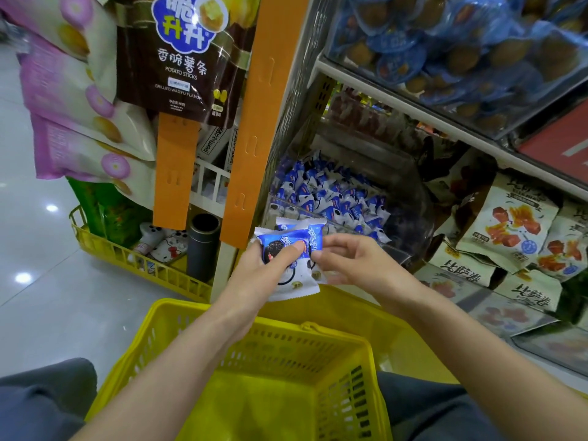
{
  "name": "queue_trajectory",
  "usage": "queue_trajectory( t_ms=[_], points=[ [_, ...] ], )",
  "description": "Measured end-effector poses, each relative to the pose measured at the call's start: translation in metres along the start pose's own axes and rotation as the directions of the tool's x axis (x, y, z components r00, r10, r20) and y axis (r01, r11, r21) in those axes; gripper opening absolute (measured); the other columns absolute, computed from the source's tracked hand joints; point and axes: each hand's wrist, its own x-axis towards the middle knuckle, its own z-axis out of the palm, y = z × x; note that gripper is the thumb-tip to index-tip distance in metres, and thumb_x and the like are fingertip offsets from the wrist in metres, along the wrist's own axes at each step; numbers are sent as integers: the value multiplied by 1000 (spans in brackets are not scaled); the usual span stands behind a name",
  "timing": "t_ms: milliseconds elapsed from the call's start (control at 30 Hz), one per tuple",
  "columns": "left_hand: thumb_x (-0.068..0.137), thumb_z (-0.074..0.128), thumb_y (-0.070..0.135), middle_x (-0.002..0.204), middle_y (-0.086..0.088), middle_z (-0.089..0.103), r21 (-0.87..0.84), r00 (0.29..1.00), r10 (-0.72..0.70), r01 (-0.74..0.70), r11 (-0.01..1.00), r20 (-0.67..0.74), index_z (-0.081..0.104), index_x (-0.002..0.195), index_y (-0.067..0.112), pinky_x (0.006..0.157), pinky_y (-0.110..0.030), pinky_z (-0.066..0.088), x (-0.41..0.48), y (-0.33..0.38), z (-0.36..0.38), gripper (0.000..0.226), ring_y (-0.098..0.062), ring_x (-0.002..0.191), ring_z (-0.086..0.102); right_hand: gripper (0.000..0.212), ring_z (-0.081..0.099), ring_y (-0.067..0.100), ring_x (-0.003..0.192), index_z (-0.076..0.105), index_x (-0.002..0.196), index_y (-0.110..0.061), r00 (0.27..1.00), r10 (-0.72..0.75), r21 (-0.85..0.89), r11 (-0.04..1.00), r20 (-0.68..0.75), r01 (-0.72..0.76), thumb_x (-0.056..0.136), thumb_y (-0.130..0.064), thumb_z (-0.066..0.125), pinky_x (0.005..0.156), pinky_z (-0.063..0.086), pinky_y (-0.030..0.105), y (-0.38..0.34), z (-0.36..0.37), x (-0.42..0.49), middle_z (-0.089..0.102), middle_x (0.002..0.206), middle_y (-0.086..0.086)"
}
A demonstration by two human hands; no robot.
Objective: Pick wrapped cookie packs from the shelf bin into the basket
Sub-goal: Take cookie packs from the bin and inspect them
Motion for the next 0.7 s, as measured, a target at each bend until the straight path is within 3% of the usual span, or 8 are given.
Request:
queue_trajectory(
  t_ms=[100, 133, 233, 300, 433, 600, 700],
  points=[
    [88, 57, 30, 84, 8, 72, -15, 999, 21, -22, 1000, -36, 58, 113, 19, 69, -27, 57, -2, 3, 0, 27, -9, 75, 69, 9, 61, -5, 64, 64, 88, -27, 982, -99, -52, 994, -159, 92, 86, -19, 64, 55, 47, 10, -3, -6, 4, 69, 74, -15],
    [90, 55, 27, 87, 2, 73, -36, 999, 11, -12, 999, -41, 57, 115, 18, 61, -26, 57, -3, 4, -1, 27, -15, 72, 70, 10, 60, -7, 63, 63, 89, -28, 956, -146, -76, 989, -255, 131, 86, -18, 63, 55, 46, 9, -5, -13, 8, 69, 75, -15],
    [92, 52, 25, 103, -13, 69, -35, 997, -17, 15, 999, -69, 52, 119, 16, 57, -24, 57, -4, 4, -2, 28, -26, 77, 70, 17, 61, -10, 76, 59, 104, -24, 788, -303, -240, 950, -536, 202, 87, -22, 61, 63, 49, 8, -7, -39, 25, 64, 88, -17],
    [93, 51, 25, 102, -15, 69, -26, 997, -27, 25, 999, -71, 51, 120, 14, 61, -27, 58, -3, 4, -1, 30, -29, 78, 70, 23, 59, -8, 74, 57, 109, -20, 736, -304, -302, 943, -605, 141, 87, -24, 61, 60, 46, 8, -3, -53, 39, 60, 89, -18],
    [92, 52, 25, 99, -11, 70, -24, 997, -28, 26, 999, -69, 51, 120, 15, 64, -28, 59, -2, 3, -1, 29, -21, 76, 71, 33, 51, 2, 77, 56, 116, -12, 832, -99, -386, 911, -547, -145, 86, -24, 63, 54, 33, 7, 17, -68, 58, 56, 95, -4],
    [92, 52, 27, 98, -13, 70, 0, 997, -24, 24, 1000, -79, 51, 121, 17, 62, -27, 58, 2, 1, -3, 30, -27, 76, 71, 32, 52, 3, 69, 60, 112, -12, 870, -26, -468, 851, -491, -239, 83, -24, 66, 63, 40, 15, 17, -82, 59, 57, 79, -6],
    [92, 52, 27, 99, -14, 69, 20, 997, -27, 28, 999, -69, 50, 124, 18, 66, -30, 59, 3, 1, -1, 33, -28, 77, 71, 32, 57, 8, 79, 63, 111, -14, 922, 55, -592, 751, -384, -291, 82, -27, 67, 73, 43, 21, 8, -87, 59, 63, 105, 1]
  ],
)
